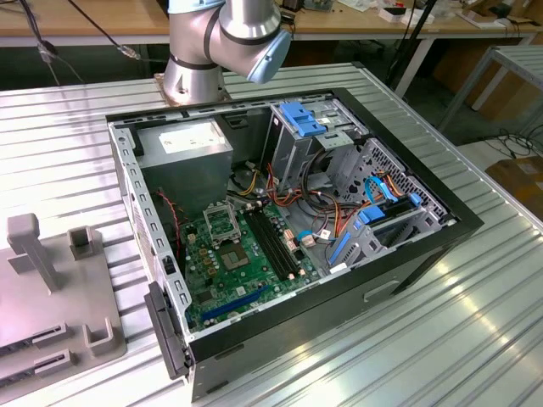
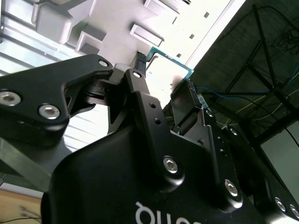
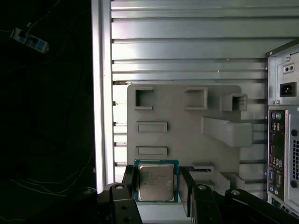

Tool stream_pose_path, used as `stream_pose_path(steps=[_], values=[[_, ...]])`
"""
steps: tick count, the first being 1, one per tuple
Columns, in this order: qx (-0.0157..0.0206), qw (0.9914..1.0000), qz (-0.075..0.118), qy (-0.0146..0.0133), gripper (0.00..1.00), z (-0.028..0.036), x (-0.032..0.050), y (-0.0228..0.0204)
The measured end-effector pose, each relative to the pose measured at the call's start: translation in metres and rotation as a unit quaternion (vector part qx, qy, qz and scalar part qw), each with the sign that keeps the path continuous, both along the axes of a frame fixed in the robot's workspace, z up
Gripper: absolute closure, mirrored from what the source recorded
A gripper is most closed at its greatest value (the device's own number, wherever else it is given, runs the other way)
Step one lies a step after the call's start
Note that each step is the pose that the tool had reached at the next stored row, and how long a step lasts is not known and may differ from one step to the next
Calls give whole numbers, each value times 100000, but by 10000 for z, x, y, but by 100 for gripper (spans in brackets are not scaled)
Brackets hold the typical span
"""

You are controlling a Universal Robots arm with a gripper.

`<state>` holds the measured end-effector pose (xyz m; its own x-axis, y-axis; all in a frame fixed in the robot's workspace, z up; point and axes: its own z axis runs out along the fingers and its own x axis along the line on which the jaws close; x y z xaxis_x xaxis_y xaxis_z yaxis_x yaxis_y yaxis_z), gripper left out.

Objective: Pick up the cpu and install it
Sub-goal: 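Pick up the cpu and move it towards the insertion slot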

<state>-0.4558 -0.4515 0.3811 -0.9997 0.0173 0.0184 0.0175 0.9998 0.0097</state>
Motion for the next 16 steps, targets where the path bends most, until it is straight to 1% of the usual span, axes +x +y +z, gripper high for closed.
stream_pose_path(steps=[4, 12, 16], values=[[3, 100000, -1, 2, 53, 36, 0, 0], [1, 100000, 0, 5, 53, 81, 0, 0], [-3, 100000, 0, 7, 53, 114, 0, 0]])
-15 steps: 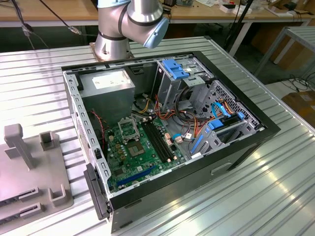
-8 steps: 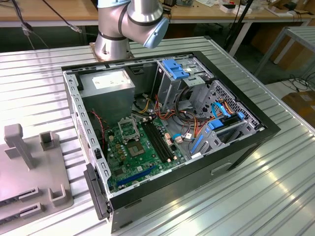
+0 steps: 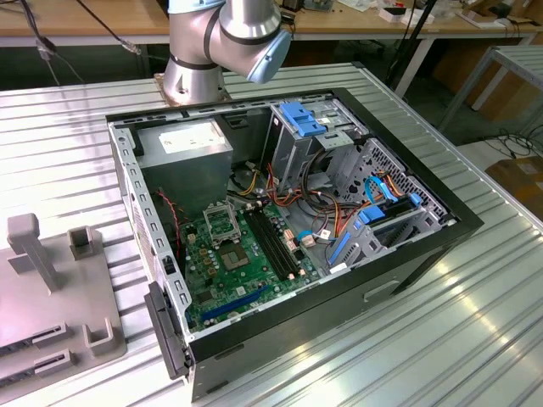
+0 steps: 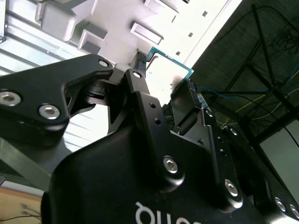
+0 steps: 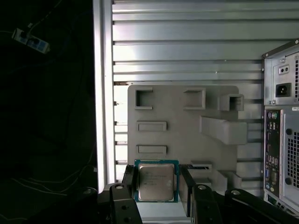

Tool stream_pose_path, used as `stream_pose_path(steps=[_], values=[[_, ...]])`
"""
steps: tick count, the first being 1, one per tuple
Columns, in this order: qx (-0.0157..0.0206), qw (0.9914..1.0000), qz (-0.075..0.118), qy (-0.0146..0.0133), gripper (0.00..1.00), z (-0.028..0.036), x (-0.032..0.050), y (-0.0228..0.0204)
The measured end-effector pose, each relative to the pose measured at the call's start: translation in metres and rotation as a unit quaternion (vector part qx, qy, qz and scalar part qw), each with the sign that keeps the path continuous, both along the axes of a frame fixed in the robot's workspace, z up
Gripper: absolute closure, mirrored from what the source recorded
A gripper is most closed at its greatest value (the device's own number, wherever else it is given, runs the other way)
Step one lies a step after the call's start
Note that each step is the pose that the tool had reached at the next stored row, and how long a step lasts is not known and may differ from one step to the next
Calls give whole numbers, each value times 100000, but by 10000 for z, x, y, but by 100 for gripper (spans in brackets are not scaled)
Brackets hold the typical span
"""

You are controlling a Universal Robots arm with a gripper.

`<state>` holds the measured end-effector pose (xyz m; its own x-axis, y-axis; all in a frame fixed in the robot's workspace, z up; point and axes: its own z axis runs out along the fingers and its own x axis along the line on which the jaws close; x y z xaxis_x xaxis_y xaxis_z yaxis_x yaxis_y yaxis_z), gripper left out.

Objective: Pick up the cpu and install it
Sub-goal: 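Pick up the cpu and move it towards the insertion slot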

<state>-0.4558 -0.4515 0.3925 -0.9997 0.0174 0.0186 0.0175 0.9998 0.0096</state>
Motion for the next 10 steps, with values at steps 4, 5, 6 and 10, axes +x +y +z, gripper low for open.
stream_pose_path(steps=[4, 5, 6, 10], values=[[2, 100000, -1, -3, 53, 37, 0, 0], [7, 100000, 0, -3, 53, 46, 0, 0], [12, 100000, -1, -5, 53, 56, 0, 0], [13, 100000, -1, 0, 53, 97, 0, 0]])
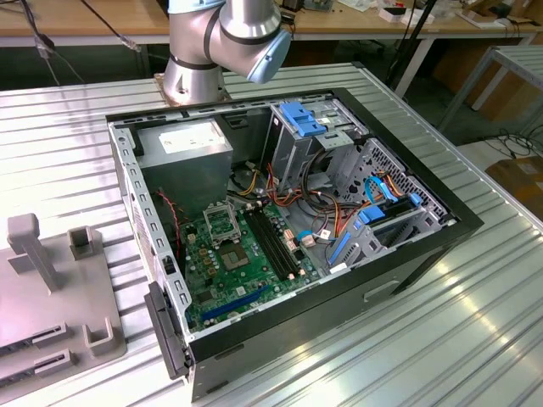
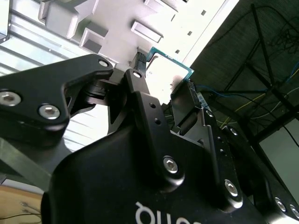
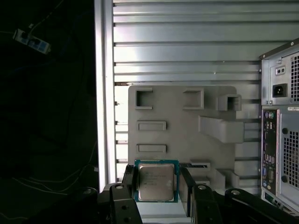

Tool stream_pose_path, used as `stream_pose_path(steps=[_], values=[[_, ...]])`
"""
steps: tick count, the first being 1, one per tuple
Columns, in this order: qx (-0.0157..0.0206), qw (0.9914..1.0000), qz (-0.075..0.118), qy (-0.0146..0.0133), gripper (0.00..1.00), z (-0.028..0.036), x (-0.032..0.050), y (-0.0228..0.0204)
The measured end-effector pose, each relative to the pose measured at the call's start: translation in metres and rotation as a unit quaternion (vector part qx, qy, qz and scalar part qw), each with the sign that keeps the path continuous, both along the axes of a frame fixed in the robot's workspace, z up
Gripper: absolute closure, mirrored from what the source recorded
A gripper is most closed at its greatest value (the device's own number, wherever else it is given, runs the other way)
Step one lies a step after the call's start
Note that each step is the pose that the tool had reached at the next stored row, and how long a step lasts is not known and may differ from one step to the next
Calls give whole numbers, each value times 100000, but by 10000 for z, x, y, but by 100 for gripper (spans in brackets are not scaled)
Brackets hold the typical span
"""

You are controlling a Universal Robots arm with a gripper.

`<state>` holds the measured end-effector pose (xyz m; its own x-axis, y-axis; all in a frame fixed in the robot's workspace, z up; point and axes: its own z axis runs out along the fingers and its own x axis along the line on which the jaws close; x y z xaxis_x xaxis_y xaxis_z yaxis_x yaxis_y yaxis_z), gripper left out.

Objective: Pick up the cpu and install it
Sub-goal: 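Pick up the cpu and move it towards the insertion slot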

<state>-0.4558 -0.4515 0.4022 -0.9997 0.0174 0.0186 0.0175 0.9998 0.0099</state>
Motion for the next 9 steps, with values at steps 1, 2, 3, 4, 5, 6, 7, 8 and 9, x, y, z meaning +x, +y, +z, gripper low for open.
stream_pose_path(steps=[1, 2, 3, 4, 5, 6, 7, 8, 9], values=[[1, 100000, 0, 1, 53, 10, 0, 0], [2, 100000, 1, -1, 53, 16, 0, 0], [5, 100000, 0, -6, 53, 16, 0, 0], [5, 100000, 2, -6, 53, 16, 0, 0], [4, 100000, 2, -6, 53, 16, 0, 0], [3, 100000, 1, -1, 53, 17, 0, 0], [3, 100000, 0, -1, 53, 17, 0, 0], [1, 100000, 3, -1, 53, 17, 0, 0], [-8, 100000, 5, 11, 53, 19, 5, 0]])
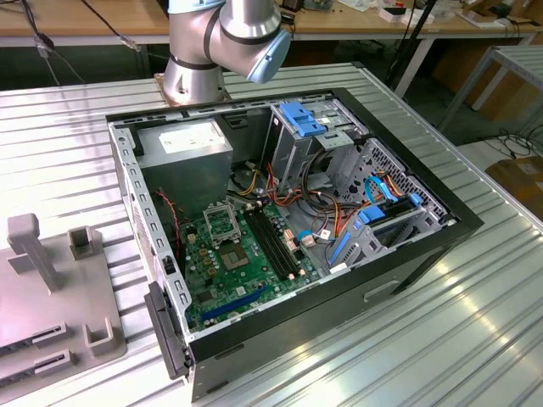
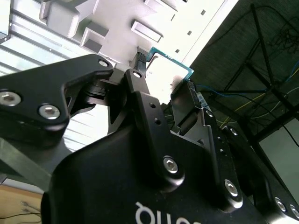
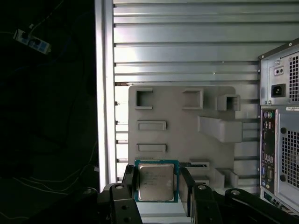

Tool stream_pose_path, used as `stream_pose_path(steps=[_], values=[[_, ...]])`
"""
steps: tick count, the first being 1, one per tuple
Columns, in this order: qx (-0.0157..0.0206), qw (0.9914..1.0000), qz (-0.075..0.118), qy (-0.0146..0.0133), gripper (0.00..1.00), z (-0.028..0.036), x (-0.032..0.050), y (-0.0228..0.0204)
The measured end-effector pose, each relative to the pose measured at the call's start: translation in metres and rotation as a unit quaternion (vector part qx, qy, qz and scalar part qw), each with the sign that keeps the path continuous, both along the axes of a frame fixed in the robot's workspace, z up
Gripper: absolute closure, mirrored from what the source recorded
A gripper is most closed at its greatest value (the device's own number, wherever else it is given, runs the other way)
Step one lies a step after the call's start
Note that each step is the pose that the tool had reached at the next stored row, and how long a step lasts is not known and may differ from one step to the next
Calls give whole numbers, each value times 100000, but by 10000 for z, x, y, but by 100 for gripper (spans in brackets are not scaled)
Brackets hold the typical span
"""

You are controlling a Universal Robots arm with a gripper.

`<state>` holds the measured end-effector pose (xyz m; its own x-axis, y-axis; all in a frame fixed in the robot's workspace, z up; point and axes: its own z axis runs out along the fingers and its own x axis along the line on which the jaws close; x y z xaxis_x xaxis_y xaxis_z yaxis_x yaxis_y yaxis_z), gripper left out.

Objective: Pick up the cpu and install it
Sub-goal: 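Pick up the cpu and move it towards the insertion slot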

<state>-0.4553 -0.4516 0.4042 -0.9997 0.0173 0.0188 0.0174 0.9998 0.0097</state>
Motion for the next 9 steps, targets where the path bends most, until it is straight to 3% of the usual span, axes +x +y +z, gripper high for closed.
stream_pose_path(steps=[9], values=[[9, 100000, -1, -8, 53, -2, 84, 0]])
